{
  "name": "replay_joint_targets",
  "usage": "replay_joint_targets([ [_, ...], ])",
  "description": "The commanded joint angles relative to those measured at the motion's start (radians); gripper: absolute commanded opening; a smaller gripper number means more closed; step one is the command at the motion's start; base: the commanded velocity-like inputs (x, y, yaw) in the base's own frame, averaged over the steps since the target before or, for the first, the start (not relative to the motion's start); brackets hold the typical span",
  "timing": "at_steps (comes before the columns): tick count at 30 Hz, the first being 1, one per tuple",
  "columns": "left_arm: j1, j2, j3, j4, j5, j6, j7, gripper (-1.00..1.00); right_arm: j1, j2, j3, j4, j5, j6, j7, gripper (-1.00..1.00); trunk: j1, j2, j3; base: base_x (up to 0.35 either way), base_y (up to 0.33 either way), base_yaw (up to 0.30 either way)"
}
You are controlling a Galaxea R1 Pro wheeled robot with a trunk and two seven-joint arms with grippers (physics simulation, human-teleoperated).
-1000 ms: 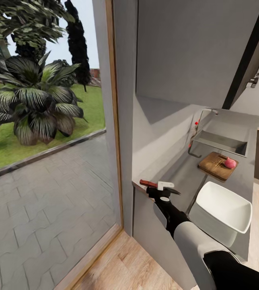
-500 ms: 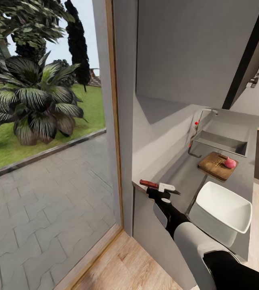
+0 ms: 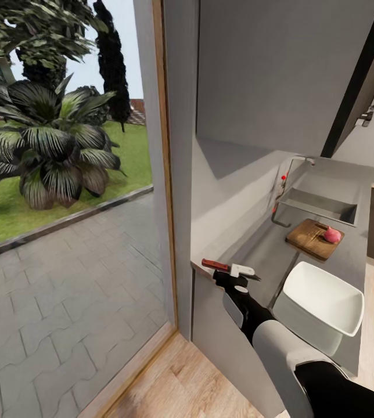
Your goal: In the kitchen, take the Vidalia onion out of the sink, dice it on the chopping board with the paring knife, put the diced onion into the bowl on the countertop, then place both the paring knife and the chopping board into the sink.
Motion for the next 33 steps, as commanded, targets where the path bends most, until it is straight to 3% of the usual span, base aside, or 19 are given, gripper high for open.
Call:
replay_joint_targets([
  [1, 0.000, -0.002, 0.007, -0.002, -0.007, -0.001, -0.007, 1.00, -0.001, -0.001, 0.008, 0.001, -0.011, -0.002, -0.007, 1.00, 0.001, -0.002, -0.002, 0.000, 0.000, 0.000],
  [33, 0.000, -0.002, 0.007, -0.002, -0.007, -0.001, -0.007, 1.00, -0.001, -0.003, 0.009, 0.008, -0.013, -0.002, -0.006, 1.00, 0.001, -0.002, -0.018, 0.000, -0.004, 0.000],
])
